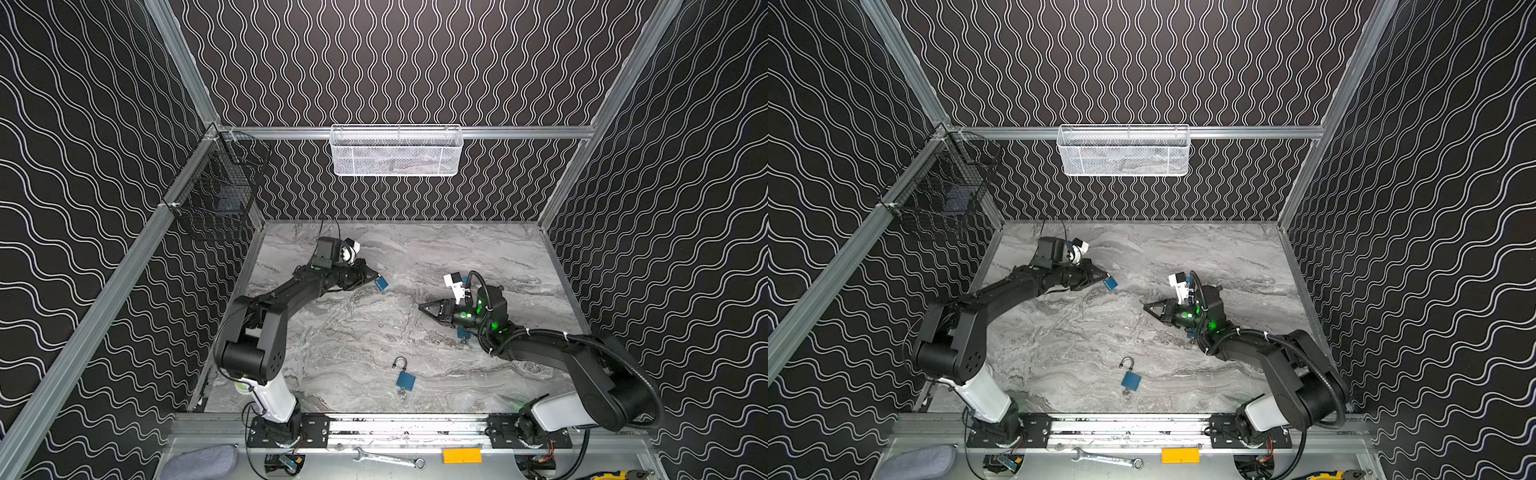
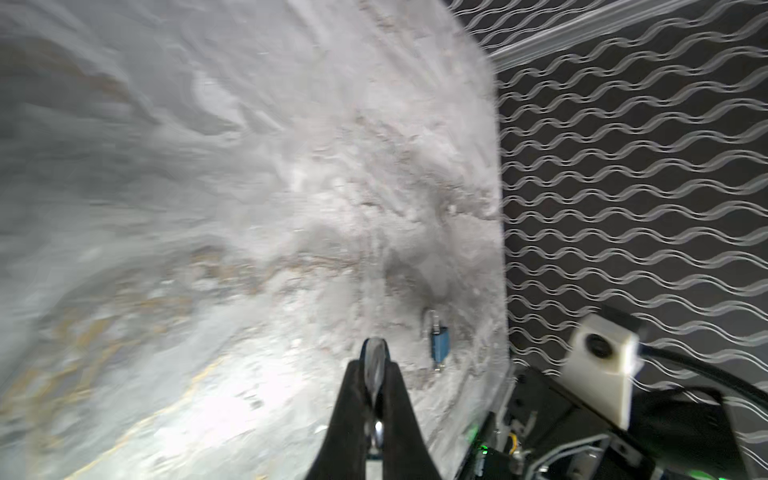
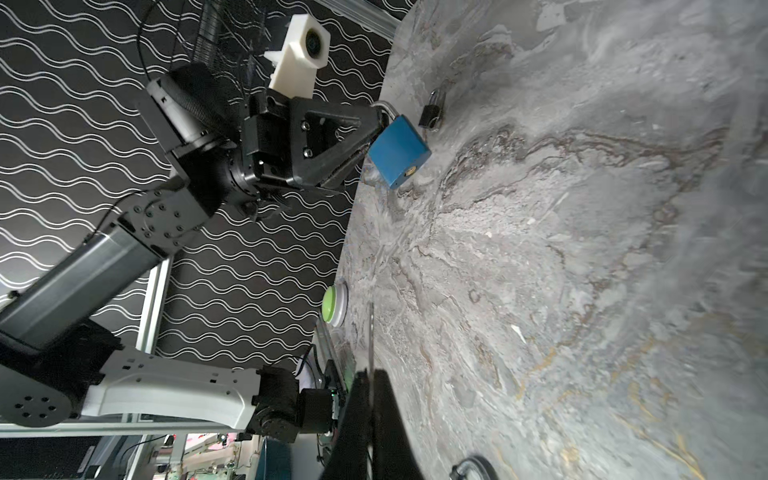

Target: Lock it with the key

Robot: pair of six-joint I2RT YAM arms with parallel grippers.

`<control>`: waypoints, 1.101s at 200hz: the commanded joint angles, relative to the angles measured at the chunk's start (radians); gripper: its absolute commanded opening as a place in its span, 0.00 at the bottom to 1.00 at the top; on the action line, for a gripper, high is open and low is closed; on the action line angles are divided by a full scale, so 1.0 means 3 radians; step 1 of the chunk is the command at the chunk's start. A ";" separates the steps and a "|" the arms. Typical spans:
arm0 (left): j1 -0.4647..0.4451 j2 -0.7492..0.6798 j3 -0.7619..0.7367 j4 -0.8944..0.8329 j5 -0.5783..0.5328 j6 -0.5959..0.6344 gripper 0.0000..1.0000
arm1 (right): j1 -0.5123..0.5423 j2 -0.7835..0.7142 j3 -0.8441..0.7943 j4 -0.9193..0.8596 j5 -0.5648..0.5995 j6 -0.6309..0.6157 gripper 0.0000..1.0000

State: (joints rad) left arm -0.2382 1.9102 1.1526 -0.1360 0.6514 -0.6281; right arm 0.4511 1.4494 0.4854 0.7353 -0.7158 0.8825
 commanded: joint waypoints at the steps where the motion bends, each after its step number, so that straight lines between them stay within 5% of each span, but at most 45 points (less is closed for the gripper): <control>1: 0.0080 0.0180 0.0313 -0.0715 -0.0151 0.0553 0.00 | -0.0107 -0.0073 0.0111 -0.0819 0.0039 -0.0472 0.00; 118: 0.0498 0.1455 0.2094 -0.1874 -0.0171 0.1481 0.00 | -0.0389 0.0272 0.0606 -0.1607 -0.0196 -0.0998 0.00; 220: 0.0538 0.1824 0.2450 -0.2154 -0.0290 0.1757 0.00 | -0.0393 0.0518 0.0848 -0.1634 -0.0272 -0.0955 0.00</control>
State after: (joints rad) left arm -0.0837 2.4397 1.8572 -0.7666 0.5716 -0.1448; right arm 0.3328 1.5978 0.7273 0.2497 -0.7773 0.6022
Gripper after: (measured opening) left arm 0.079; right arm 0.049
